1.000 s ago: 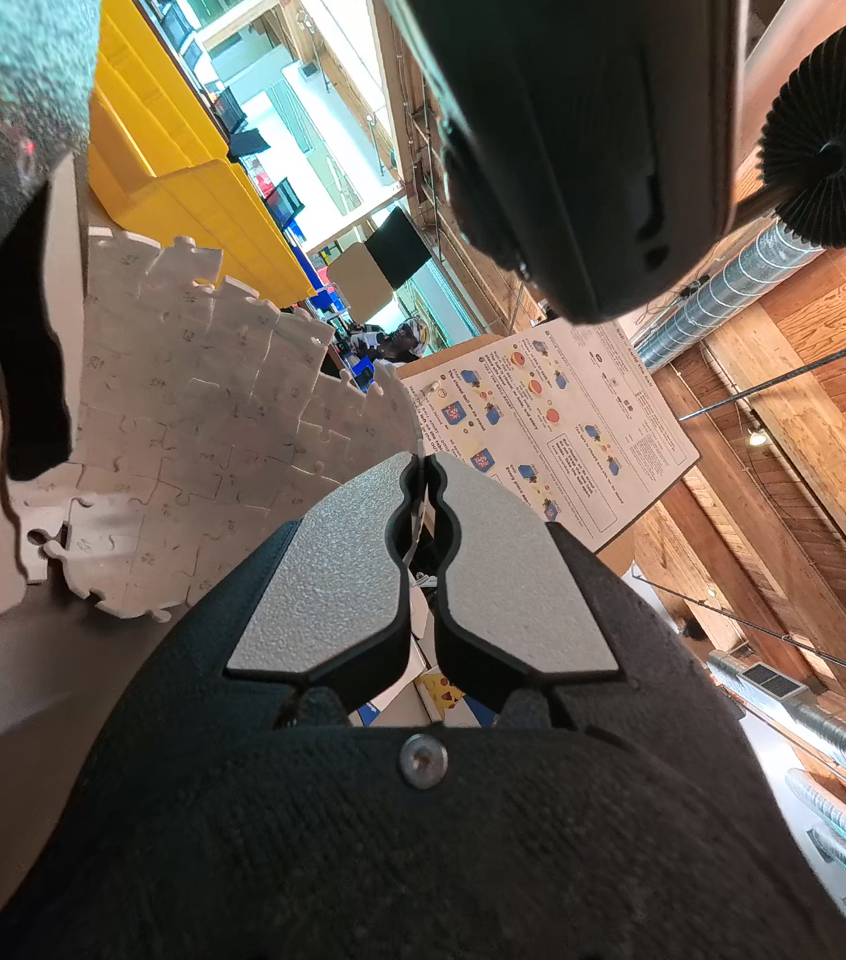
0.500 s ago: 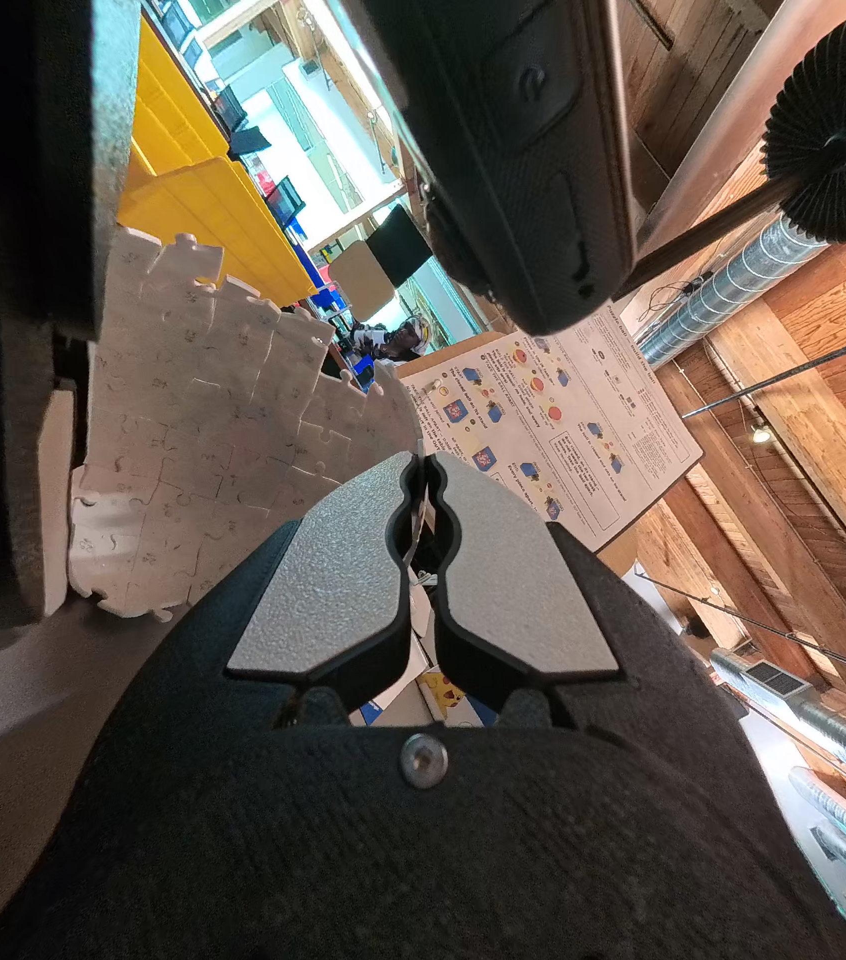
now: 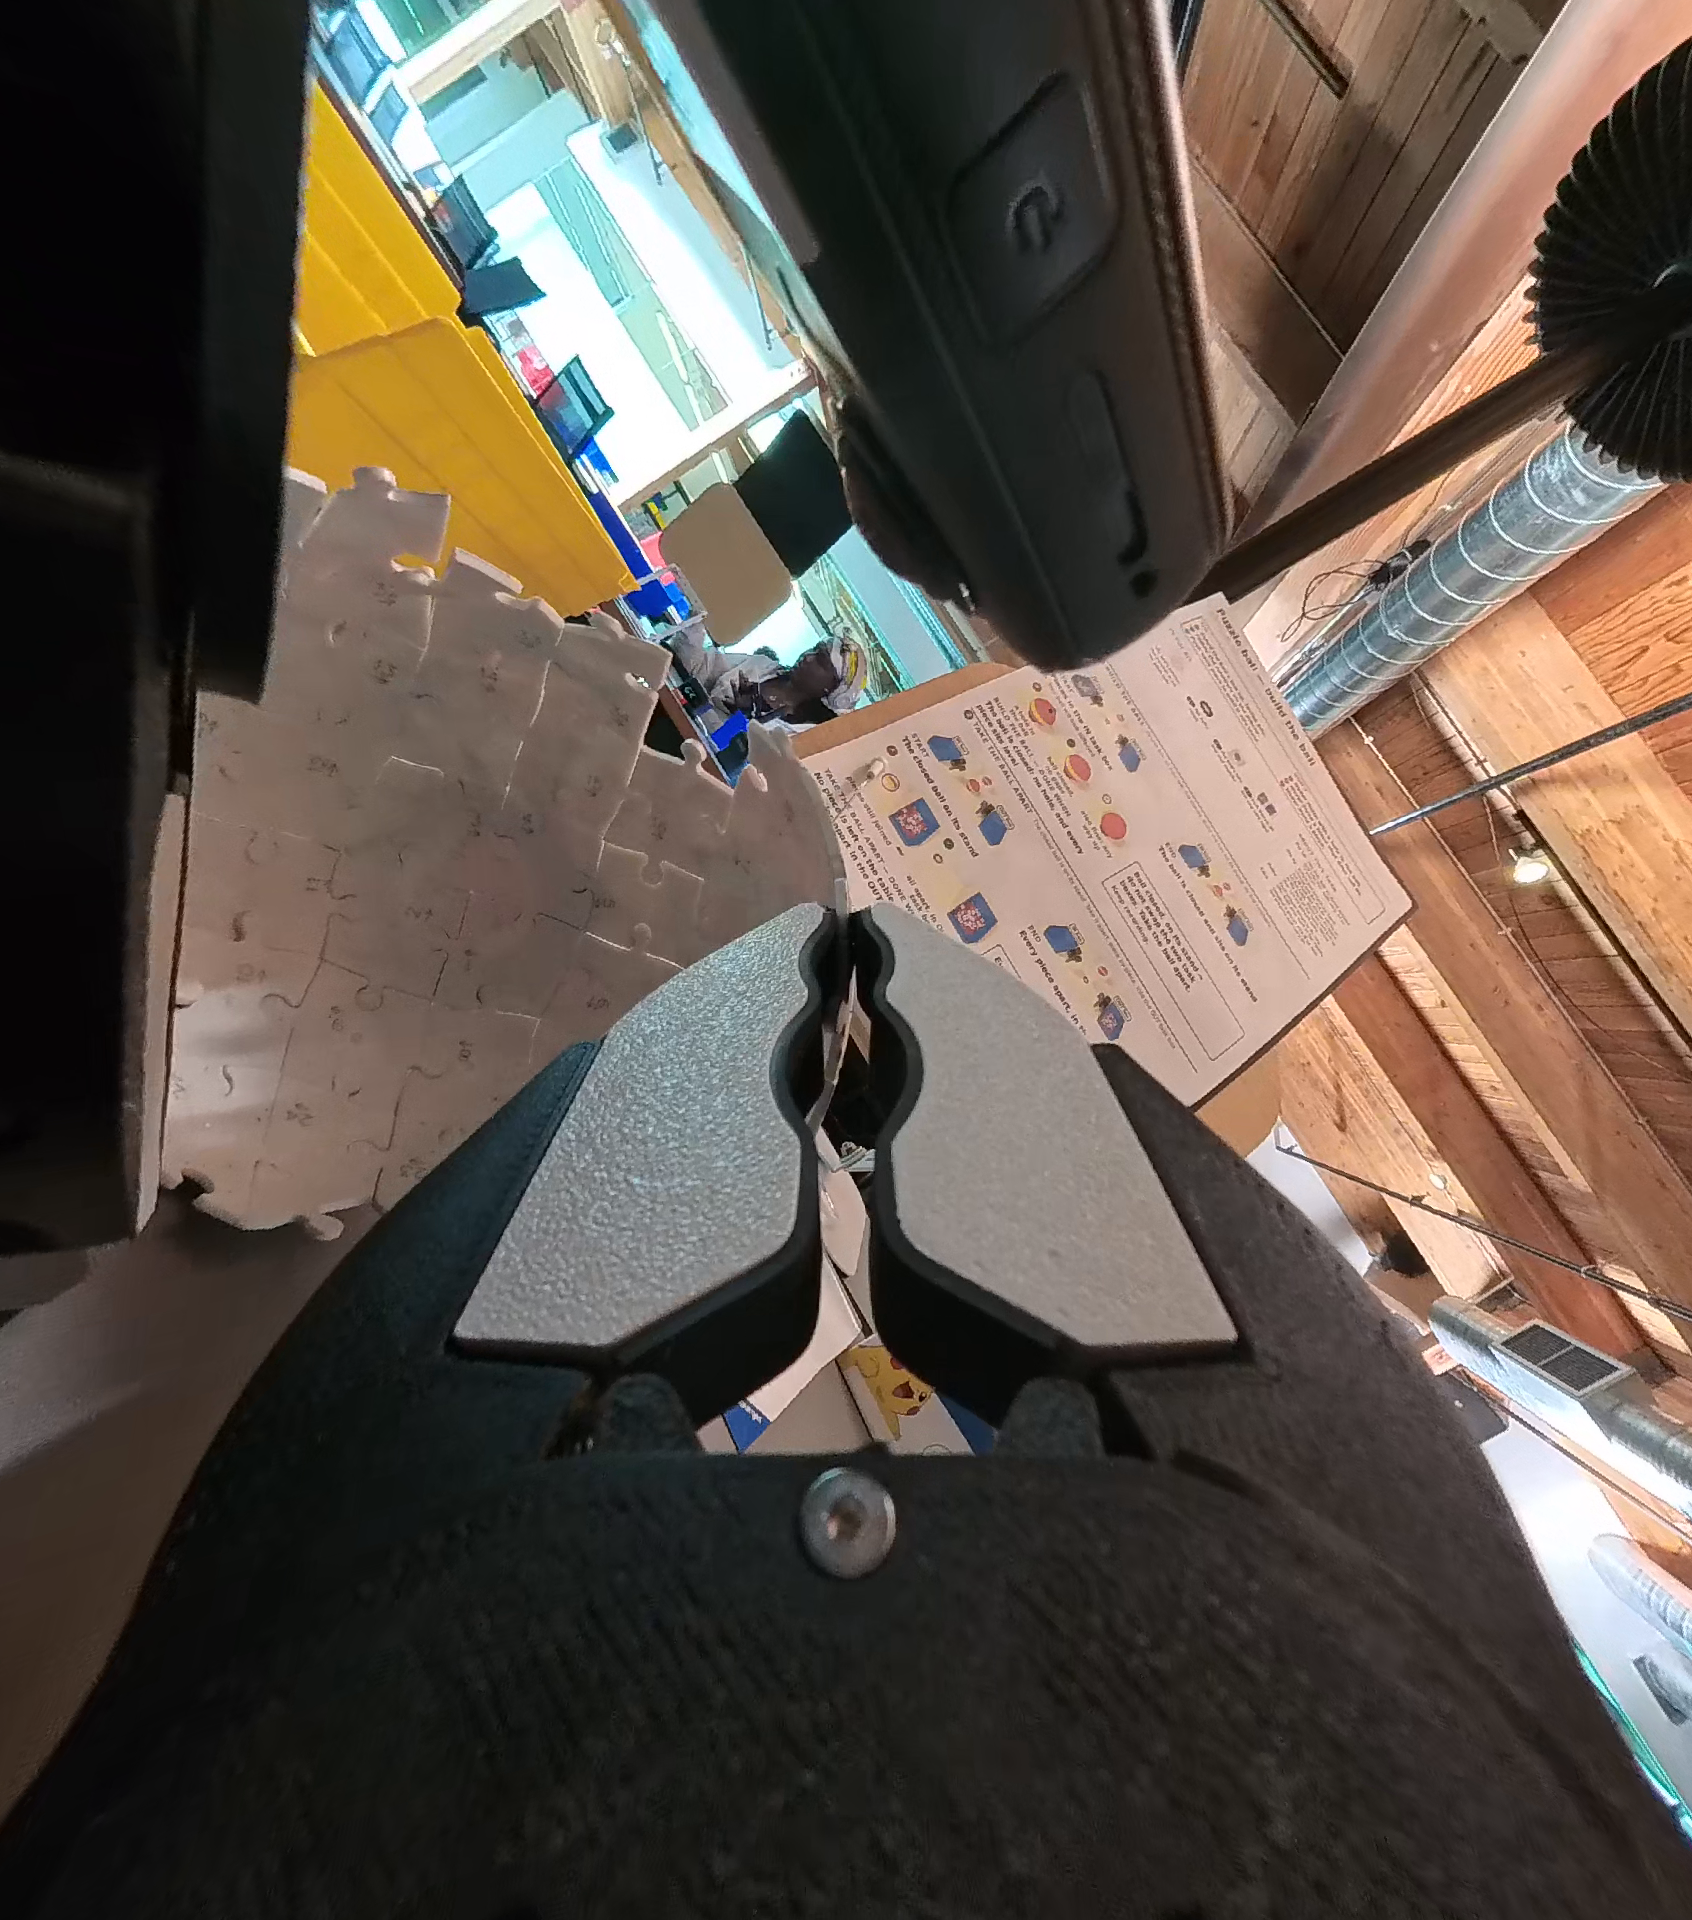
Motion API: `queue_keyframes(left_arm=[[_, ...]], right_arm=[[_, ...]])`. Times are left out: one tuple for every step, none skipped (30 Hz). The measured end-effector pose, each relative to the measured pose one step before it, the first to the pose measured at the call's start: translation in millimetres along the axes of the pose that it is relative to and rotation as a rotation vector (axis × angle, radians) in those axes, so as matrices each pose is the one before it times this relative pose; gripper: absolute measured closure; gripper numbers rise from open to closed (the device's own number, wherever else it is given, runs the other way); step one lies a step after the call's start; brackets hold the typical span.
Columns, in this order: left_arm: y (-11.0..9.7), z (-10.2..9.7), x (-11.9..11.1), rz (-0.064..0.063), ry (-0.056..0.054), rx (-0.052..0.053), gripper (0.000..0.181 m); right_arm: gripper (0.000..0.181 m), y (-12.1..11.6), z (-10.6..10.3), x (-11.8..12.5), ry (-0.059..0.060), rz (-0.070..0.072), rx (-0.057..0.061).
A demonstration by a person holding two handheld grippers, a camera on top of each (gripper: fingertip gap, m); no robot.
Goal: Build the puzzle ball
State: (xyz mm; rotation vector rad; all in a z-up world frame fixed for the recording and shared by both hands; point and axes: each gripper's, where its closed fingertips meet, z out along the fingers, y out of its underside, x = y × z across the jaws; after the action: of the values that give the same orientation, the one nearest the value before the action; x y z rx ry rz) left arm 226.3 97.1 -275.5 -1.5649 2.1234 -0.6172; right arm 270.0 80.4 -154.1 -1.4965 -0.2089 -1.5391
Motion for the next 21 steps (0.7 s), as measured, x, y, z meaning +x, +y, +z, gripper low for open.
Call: queue_keyframes(left_arm=[[-0.02,-0.01,0.24,0.0019,0.0019,0.0005,0.148],[0.26,-0.2,-0.7,0.0042,-0.0052,-0.0006,0.151],[0.38,-0.34,-1.82,0.0091,-0.0137,-0.0011,0.155],[0.28,-0.35,-1.47,0.012,-0.0108,0.0011,0.156],[0.41,-0.42,-0.44,0.009,-0.0033,0.0012,0.156],[0.59,-0.64,-0.32,0.0047,-0.0008,-0.0026,0.153],[0.89,-0.97,-0.16,0.004,0.0021,-0.0064,0.146],[0.8,-1.03,0.86,0.0071,0.0096,-0.0088,0.139],[0.36,-0.53,1.55,0.0099,0.0145,-0.0084,0.135],[0.02,-0.03,2.2,0.016,0.0183,-0.008,0.135],[-0.21,-0.06,1.79,0.0203,0.0147,-0.0074,0.136],[0.12,-0.21,0.77,0.0231,0.0107,-0.0109,0.136],[0.33,-0.24,0.2,0.0211,0.0112,-0.0138,0.136],[0.67,-0.31,-0.11,0.0146,0.0144,-0.0169,0.135],[0.86,-0.11,-0.55,0.0087,0.015,-0.018,0.133],[0.34,0.27,-0.77,0.0069,0.0141,-0.0136,0.131],[0.07,0.3,0.52,0.01,0.0205,-0.008,0.133],[0.63,0.1,2.09,0.0132,0.0279,-0.0095,0.137],[1.19,-0.4,2.45,0.0159,0.0249,-0.0135,0.141],[1.26,-0.56,1.53,0.0166,0.0133,-0.0125,0.143],[1.08,-0.59,1.2,0.0175,0.007,-0.0108,0.144]], right_arm=[[0.179,-0.1,-0.01,-0.05,0.0003,-0.001,0.0002],[0.179,0.08,-0.04,-0.02,0.0001,-0.0008,-0.0003],[0.179,0.05,0.01,-0.08,-0.0001,-0.0008,-0.0005],[0.179,0.0,-0.04,0.16,0.0004,0.0004,0.0],[0.179,0.02,-0.01,-0.08,-0.0003,0.0006,-0.0002],[0.179,0.07,0.0,-0.11,-0.0002,-0.0018,-0.0002],[0.179,-0.3,-0.05,-0.09,-0.0005,-0.0002,0.0012],[0.179,-0.23,-0.05,-0.23,-0.0007,-0.0006,0.0006],[0.179,0.13,0.11,-0.14,-0.0003,-0.0009,-0.001],[0.178,0.26,0.03,0.11,0.0004,0.0015,-0.0009],[0.178,0.02,0.01,0.19,0.0005,0.0023,0.0005],[0.179,0.04,-0.16,-0.08,-0.0002,-0.0001,0.0],[0.179,0.04,-0.09,-0.06,0.0001,-0.0023,-0.0005],[0.179,-0.23,0.02,0.07,0.0003,0.0004,0.0009],[0.179,0.09,-0.09,0.06,0.0003,0.0004,-0.0003],[0.178,0.32,0.04,-0.09,-0.0004,0.001,-0.0014],[0.179,0.36,0.04,0.03,-0.0006,0.003,-0.0011],[0.179,0.39,0.21,0.01,-0.0007,0.0021,-0.0016],[0.179,0.1,0.01,0.0,-0.0001,0.002,-0.0002],[0.179,-0.11,-0.13,0.16,0.0004,0.0007,0.0008],[0.179,0.0,0.0,0.04,0.0,-0.0006,0.0]])
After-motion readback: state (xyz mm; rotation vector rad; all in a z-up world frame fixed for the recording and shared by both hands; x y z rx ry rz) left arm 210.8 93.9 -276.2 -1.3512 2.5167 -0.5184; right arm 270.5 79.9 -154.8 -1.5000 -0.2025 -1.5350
